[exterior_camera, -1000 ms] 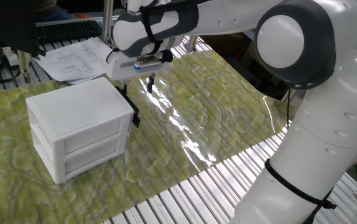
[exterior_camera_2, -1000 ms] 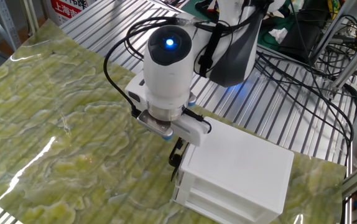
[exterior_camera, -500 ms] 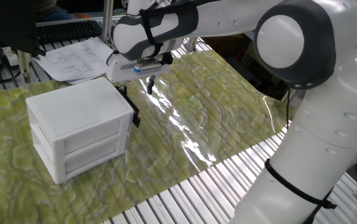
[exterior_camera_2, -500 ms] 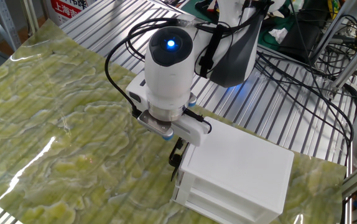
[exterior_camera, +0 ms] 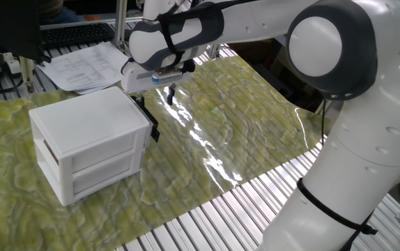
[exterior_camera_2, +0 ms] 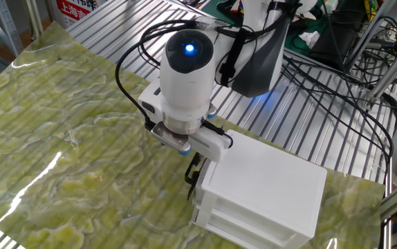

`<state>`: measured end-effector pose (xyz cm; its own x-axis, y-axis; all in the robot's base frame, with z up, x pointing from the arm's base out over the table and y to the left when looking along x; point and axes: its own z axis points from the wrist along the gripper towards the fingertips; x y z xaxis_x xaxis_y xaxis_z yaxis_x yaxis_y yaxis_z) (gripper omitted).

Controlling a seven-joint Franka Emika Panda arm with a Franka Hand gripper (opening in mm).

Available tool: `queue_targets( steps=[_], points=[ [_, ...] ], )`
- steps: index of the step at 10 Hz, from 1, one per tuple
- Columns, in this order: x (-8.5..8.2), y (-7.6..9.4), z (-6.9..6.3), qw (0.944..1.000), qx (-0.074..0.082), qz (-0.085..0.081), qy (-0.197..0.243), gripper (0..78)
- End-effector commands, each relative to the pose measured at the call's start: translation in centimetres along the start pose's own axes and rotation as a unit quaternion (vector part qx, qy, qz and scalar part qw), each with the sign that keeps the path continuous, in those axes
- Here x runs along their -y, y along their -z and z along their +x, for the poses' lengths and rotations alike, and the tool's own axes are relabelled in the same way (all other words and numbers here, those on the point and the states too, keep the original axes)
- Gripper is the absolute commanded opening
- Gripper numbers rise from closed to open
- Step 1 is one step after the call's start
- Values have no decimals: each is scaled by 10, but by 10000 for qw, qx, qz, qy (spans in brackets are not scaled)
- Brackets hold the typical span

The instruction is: Take something out of a drawer

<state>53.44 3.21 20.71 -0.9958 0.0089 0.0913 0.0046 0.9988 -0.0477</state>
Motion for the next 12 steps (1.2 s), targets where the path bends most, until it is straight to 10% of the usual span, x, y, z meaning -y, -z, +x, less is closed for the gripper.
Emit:
queue_targets(
  steps=[1, 12],
  points=[
    [4, 5, 2, 9999, 26, 125, -33, 774],
    [21, 0, 0, 9991, 107, 400, -68, 774]
  ],
)
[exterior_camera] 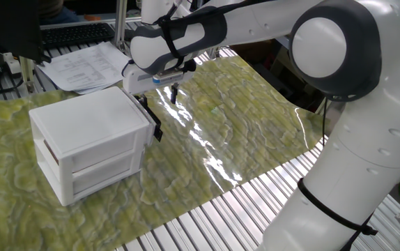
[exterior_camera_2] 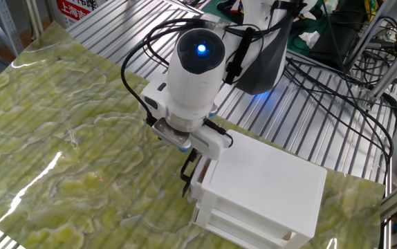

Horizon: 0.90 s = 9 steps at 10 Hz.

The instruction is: Take something out of a drawer

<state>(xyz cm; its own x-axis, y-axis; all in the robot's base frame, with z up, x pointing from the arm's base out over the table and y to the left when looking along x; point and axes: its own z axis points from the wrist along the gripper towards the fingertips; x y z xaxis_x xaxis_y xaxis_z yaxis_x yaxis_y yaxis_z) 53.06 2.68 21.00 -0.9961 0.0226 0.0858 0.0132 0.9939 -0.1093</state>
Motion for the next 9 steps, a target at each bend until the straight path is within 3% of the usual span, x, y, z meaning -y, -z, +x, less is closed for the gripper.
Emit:
queue_targets(
  steps=[1, 5, 9],
  points=[
    [16, -4, -4, 9999, 85, 95, 0, 774],
    [22, 0, -1, 9997, 90, 240, -43, 774],
    [33, -5, -5, 9996, 146, 261, 23, 774]
  ],
)
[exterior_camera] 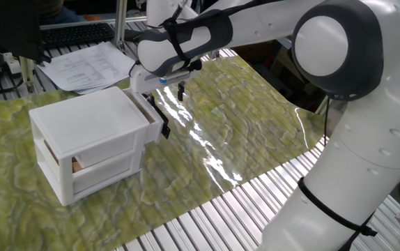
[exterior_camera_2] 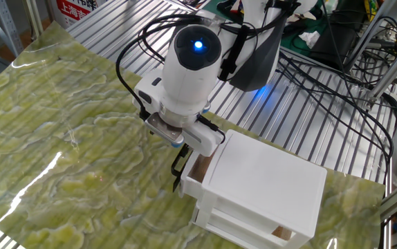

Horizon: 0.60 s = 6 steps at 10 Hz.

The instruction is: Take something out of a drawer

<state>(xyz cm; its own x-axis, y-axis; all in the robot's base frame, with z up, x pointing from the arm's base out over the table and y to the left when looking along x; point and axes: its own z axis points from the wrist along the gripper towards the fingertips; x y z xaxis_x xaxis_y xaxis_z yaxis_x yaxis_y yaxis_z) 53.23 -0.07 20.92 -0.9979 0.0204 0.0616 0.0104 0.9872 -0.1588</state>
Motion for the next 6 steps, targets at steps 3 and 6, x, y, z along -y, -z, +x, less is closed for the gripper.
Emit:
queue_targets(
  steps=[3, 6],
  points=[
    [10, -1, -7, 10000, 28, 13, 62, 774],
    [15, 2, -9, 9999, 22, 85, 57, 774]
  ],
)
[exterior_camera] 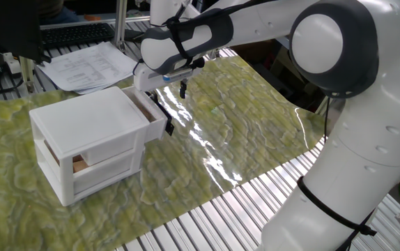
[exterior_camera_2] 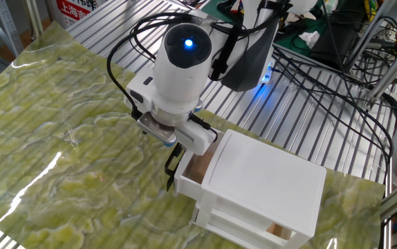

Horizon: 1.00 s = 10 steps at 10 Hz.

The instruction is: Take something out of a drawer

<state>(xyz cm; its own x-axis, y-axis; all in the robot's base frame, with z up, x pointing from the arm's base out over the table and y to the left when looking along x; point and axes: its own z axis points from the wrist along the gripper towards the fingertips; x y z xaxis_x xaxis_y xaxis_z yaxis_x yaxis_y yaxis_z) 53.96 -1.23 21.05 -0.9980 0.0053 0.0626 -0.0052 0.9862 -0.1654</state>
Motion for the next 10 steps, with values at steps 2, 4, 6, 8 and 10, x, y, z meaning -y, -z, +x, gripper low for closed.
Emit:
queue_targets(
  steps=[2, 4, 6, 8, 10],
  points=[
    [6, 4, -2, 10000, 13, 87, -8, 774],
    [11, 4, -4, 9999, 11, 105, 14, 774],
    [13, 3, -4, 9999, 11, 117, 4, 774],
    [15, 3, -6, 9999, 14, 157, 0, 774],
    [19, 3, -7, 9998, 26, 188, 5, 774]
  ],
)
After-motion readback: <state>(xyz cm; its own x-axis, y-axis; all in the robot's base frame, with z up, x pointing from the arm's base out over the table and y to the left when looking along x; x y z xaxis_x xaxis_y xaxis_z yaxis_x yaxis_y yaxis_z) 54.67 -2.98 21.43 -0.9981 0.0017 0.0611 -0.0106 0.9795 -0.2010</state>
